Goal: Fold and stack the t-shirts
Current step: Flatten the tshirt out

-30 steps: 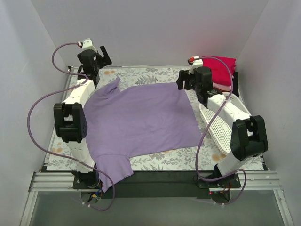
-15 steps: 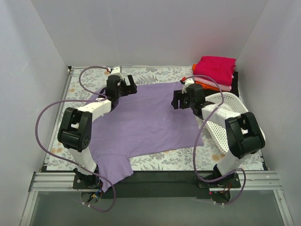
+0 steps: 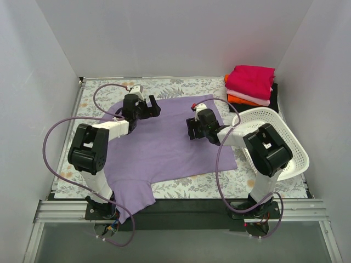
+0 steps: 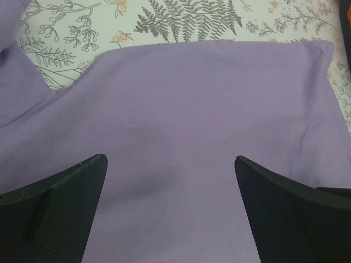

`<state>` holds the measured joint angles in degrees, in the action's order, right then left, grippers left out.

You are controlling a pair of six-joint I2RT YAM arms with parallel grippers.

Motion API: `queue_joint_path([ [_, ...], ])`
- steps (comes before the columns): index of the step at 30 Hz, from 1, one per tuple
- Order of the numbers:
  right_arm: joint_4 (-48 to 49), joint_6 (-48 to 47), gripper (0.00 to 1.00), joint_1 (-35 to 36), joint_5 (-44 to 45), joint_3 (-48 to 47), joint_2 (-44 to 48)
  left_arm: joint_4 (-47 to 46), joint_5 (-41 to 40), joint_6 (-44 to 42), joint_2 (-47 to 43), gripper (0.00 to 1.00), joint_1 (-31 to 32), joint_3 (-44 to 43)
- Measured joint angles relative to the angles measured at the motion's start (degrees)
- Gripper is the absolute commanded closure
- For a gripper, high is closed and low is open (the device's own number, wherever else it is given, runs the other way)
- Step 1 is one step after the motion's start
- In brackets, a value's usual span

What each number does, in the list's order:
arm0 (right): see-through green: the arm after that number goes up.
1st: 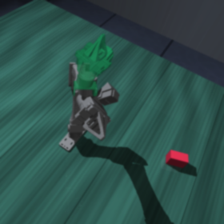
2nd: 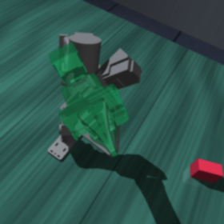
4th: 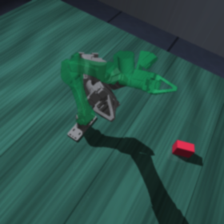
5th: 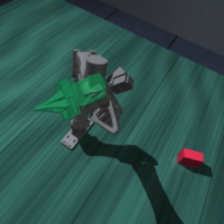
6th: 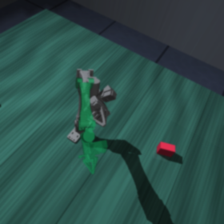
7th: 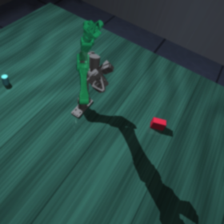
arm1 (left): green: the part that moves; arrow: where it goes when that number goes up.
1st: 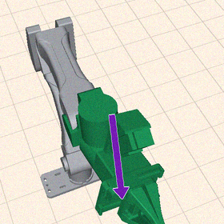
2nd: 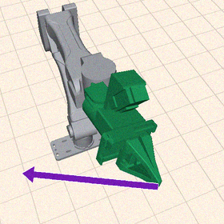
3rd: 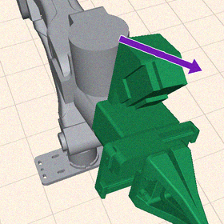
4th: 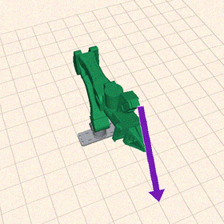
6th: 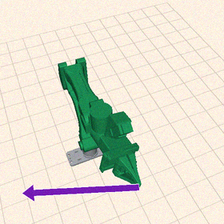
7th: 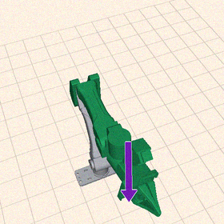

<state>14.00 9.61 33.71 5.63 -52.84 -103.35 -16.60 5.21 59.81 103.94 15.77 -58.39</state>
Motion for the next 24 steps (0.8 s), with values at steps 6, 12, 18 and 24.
queue_joint_path([
  [6, -0.59, 1.07, 0.4, 1.97, 4.98, -1.36, -1.27, 0.09, 0.37, -0.44, -0.35, 0.06, 0.09, 0.35],
  [12, -3.04, 2.75, 0.4, 2.82, 9.03, -2.62, -1.92, 2.54, -0.39, -1.66, -1.53, 0.05, -0.74, -4.63],
  [18, -4.07, 5.16, 0.39, 2.84, 11.37, 1.64, 1.64, 3.37, -1.53, -1.75, -1.84, 0.04, -7.06, -10.99],
  [24, -6.6, 7.41, 0.39, 2.82, 12.79, 6.93, 7.08, 4.94, -4.79, -1.81, -0.46, 0.05, -13.44, -13.68],
])
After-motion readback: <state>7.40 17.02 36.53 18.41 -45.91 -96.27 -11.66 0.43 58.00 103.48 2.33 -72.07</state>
